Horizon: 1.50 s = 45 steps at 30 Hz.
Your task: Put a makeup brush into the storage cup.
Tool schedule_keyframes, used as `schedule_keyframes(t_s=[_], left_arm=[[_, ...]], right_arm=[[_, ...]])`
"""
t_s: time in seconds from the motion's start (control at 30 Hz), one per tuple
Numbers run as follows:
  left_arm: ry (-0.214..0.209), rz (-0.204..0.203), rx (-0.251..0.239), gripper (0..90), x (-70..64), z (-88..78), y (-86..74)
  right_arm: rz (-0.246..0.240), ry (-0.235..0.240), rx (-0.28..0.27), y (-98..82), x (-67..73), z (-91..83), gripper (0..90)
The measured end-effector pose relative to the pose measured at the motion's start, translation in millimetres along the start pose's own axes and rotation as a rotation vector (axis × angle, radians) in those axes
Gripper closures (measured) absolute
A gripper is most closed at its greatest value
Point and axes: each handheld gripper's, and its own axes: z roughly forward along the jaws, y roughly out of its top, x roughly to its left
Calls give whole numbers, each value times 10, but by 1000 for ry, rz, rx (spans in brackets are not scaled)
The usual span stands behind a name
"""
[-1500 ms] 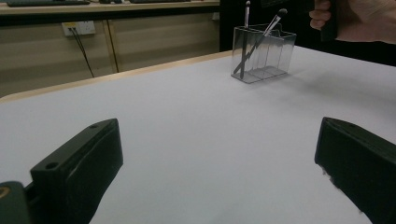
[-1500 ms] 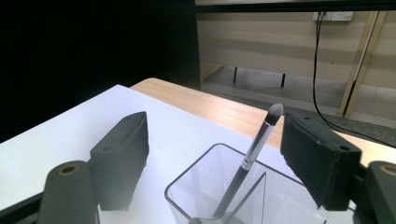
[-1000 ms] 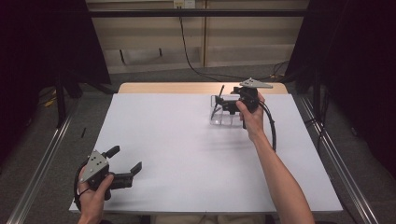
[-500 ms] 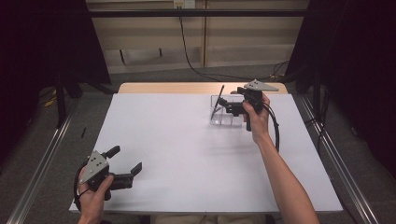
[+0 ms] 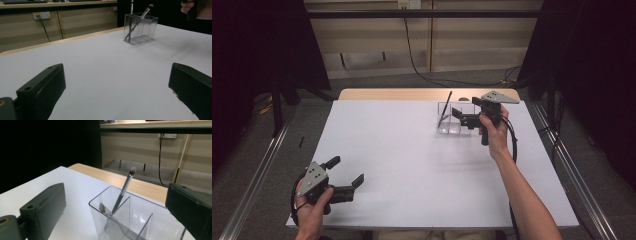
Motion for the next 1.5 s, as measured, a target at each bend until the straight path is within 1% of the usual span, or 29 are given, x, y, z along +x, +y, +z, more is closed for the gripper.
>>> schedule_keyframes(t_s=[0.1,0.27,0.37,0.47,0.57,0.6,0.77,0.9,0.97,1.0,1.03,1.13,1.23,1.27,1.37,1.5], left_arm=[[2,-3,-2,9,1,-4,-2],[8,-4,-5,10,8,-16,-1],[7,-3,-6,9,9,-16,-1],[8,-2,-5,10,9,-15,1],[8,-3,-8,9,9,-20,4],[7,-2,-8,10,12,-23,4],[10,-4,-8,10,18,-28,3],[12,-2,-9,10,21,-28,4],[12,-7,-8,9,18,-25,3],[11,-13,-9,10,17,-25,3],[10,-16,-10,9,19,-25,4],[15,-13,-9,10,21,-26,3],[15,-12,-9,9,21,-24,2],[16,-12,-9,10,21,-26,1],[18,-13,-7,10,19,-26,-2],[19,-8,-9,10,24,-36,1]], right_arm=[[4,-3,1,-42,-17,-40,26],[-8,-6,9,-71,-7,-127,27],[-15,-9,10,-75,-3,-204,26],[4,-13,-5,-82,-33,-284,24],[-2,-29,-6,-90,-56,-349,25],[3,-27,-5,-94,-57,-368,24],[-11,-39,-9,-105,-44,-499,23],[-16,-48,-6,-120,-61,-621,20],[-16,-52,-7,-135,-76,-681,20],[-19,-61,-11,-151,-78,-707,20],[-18,-65,-9,-165,-80,-733,19],[-6,-60,-1,-211,-83,-810,0],[-6,-75,-16,-239,-71,-888,0],[-12,-80,-11,-247,-66,-908,0],[-3,-81,-7,-267,-59,-966,0],[14,-80,-25,-282,-55,-1051,0]])
